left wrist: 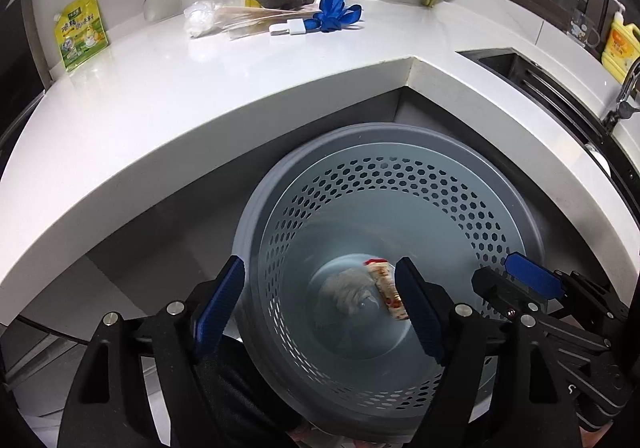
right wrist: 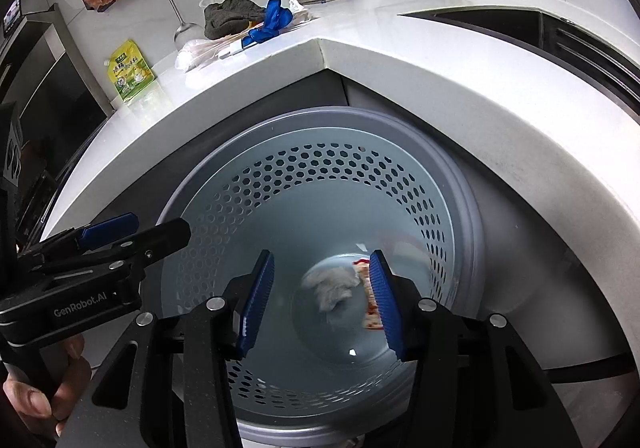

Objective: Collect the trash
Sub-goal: 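Open both grippers to drop the wrapper and paper into the bin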

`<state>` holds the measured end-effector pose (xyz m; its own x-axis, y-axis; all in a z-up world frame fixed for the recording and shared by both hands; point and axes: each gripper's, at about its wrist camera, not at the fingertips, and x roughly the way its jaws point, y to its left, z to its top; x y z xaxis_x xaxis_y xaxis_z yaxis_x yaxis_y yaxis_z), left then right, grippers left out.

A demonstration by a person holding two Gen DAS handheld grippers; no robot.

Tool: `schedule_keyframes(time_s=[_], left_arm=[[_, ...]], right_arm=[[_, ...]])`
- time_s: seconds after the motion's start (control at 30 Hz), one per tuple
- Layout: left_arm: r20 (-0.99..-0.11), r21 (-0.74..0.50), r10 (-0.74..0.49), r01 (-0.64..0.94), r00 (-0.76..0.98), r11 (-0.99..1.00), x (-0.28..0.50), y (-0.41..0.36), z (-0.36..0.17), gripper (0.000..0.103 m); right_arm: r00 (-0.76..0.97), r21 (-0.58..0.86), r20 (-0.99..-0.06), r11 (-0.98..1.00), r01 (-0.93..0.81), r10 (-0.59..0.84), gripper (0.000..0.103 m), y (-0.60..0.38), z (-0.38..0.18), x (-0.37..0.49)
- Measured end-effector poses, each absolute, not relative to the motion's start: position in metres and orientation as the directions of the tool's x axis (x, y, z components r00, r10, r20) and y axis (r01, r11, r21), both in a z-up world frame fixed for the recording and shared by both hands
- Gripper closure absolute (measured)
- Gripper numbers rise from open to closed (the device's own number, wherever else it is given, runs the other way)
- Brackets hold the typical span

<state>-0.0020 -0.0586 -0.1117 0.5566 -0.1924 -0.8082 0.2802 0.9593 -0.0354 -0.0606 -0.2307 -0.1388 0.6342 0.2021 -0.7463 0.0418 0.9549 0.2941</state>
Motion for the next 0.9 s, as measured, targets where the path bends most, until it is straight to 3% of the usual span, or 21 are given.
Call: schedule_keyframes(time_s=[0.37, 0.9], left_arm=[[-0.787, -0.033, -0.185, 0.259, 0.589, 0.965, -0.004, -0.052, -0.104, 0.015], [-0.714, -0.035, -0.171, 0.210, 0.679, 0.977, -0.003, -0.030, -0.076, 0.007]], right_arm=[[0.657, 0.297, -0.729, 0.953, 0.050, 0.193, 0.050, -0.233, -0.133, -0.064], [0.702, 0.268, -0.693, 0.963, 0.038, 0.165, 0.041, -0.227, -0.109, -0.066]])
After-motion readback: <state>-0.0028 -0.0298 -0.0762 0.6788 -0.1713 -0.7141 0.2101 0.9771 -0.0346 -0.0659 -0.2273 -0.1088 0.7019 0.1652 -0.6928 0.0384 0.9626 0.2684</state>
